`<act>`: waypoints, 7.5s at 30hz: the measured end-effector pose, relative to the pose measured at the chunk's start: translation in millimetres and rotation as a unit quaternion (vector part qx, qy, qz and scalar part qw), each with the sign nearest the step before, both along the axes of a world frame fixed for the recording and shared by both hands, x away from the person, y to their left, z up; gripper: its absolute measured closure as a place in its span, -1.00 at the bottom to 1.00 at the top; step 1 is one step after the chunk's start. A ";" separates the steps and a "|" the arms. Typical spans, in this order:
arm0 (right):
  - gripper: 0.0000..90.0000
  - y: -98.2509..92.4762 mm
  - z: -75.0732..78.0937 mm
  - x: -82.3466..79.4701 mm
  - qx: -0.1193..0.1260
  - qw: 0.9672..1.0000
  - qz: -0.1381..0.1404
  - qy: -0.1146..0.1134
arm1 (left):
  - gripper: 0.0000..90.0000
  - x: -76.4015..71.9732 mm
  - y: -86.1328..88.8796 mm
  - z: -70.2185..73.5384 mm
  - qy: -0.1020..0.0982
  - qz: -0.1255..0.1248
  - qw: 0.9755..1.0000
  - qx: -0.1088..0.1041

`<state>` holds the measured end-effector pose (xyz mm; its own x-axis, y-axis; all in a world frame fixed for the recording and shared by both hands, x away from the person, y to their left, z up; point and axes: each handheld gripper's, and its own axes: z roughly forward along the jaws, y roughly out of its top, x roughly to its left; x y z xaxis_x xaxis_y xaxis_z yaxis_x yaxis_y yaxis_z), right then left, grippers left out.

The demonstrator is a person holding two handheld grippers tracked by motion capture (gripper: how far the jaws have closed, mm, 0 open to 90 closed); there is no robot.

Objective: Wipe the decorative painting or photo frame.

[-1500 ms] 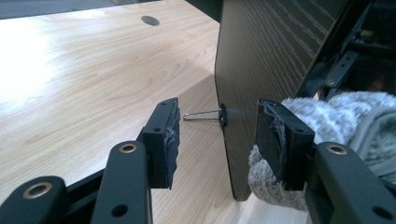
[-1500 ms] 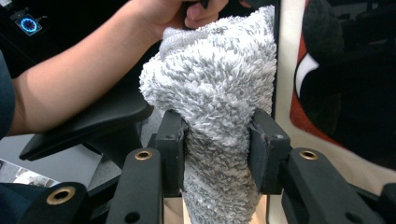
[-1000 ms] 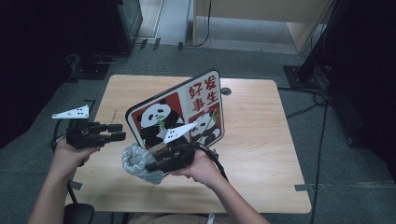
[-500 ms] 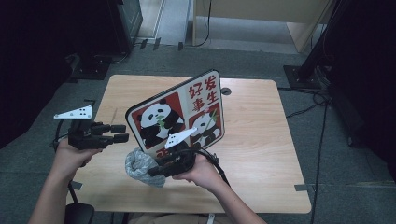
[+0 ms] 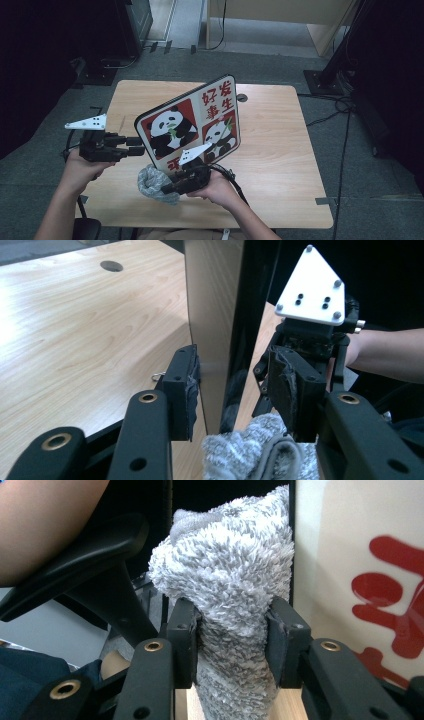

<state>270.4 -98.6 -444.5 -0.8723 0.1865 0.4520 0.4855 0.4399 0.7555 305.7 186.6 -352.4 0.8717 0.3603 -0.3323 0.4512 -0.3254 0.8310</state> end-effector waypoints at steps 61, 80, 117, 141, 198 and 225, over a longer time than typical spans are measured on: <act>0.40 -57.9 102.0 4.6 0.071 0.995 -0.026 -0.060 | 0.67 -0.5 -21.0 -7.4 0.008 0.011 1.000 0.004; 0.39 -56.6 183.5 27.5 0.081 0.987 -0.076 -0.113 | 0.67 -0.8 -20.9 -8.0 0.008 0.012 1.000 0.001; 0.38 15.6 217.3 72.0 0.001 0.990 -0.099 -0.098 | 0.69 0.5 -19.2 -9.1 0.000 0.014 1.000 0.004; 0.41 8.5 217.2 75.2 -0.019 0.988 -0.109 -0.109 | 0.71 -0.7 -19.2 -8.5 -0.003 0.017 1.000 0.006; 0.45 -59.2 223.5 107.4 -0.023 0.983 -0.161 -0.085 | 0.70 -0.1 -17.7 -11.4 0.002 0.012 1.000 -0.008; 0.44 -87.2 223.3 124.6 -0.010 0.979 -0.190 -0.069 | 0.70 1.9 -16.9 -11.8 0.002 0.008 1.000 -0.008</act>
<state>395.1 -185.8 -221.3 -0.7906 0.5174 0.3274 0.5106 0.2622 0.8188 307.6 169.7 -364.2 0.8641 0.3693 -0.3419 0.4599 -0.3036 0.8345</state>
